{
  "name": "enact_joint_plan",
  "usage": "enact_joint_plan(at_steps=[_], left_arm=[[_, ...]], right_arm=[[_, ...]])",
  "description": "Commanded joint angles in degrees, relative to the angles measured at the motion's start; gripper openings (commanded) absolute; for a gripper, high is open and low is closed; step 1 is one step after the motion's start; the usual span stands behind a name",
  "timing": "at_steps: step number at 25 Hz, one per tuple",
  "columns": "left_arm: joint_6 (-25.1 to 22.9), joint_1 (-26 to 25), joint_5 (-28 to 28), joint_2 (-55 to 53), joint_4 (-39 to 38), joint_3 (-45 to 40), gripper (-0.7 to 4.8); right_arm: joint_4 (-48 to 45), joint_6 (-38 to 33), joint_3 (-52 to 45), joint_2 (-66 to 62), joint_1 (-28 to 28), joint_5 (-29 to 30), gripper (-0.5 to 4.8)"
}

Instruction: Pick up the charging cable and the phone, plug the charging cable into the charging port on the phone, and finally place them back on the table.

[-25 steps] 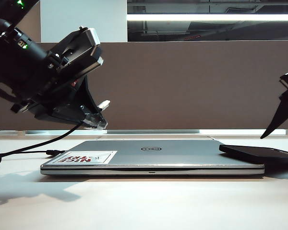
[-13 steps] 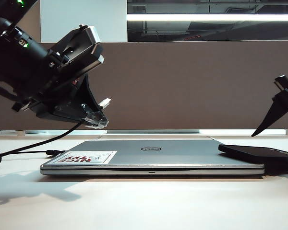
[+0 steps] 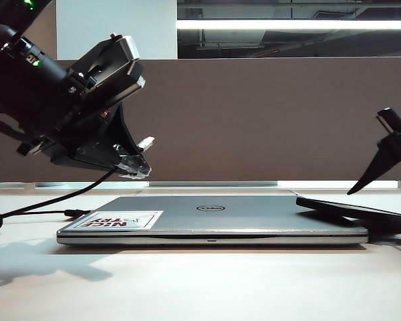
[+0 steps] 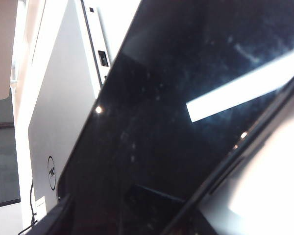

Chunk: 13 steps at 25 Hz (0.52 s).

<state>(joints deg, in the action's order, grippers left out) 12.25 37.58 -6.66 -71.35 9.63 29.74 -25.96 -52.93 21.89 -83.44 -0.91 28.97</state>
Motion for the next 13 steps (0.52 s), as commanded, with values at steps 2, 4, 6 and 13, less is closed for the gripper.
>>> enact_joint_plan(at_steps=[2,4,6,13], left_arm=[[-0.22,0.00,-0.17,0.13,0.74,0.07,-0.06],[-0.20,0.00,-0.17,0.15,0.74,0.09,-0.06],[-0.22,0.00,-0.17,0.15,0.74,0.07,-0.06],[-0.20,0.00,-0.17,0.15,0.74,0.07,-0.06]], right_arm=[[2.97,0.04,-0.70,-1.44,-0.09,-0.59,3.05],[2.97,0.04,-0.70,-1.44,-0.09,-0.68,3.05],[2.97,0.07,-0.70,-1.44,-0.11,-0.85,3.04],[2.97,0.48,-0.70,-1.46,-0.11,-2.10,2.41]])
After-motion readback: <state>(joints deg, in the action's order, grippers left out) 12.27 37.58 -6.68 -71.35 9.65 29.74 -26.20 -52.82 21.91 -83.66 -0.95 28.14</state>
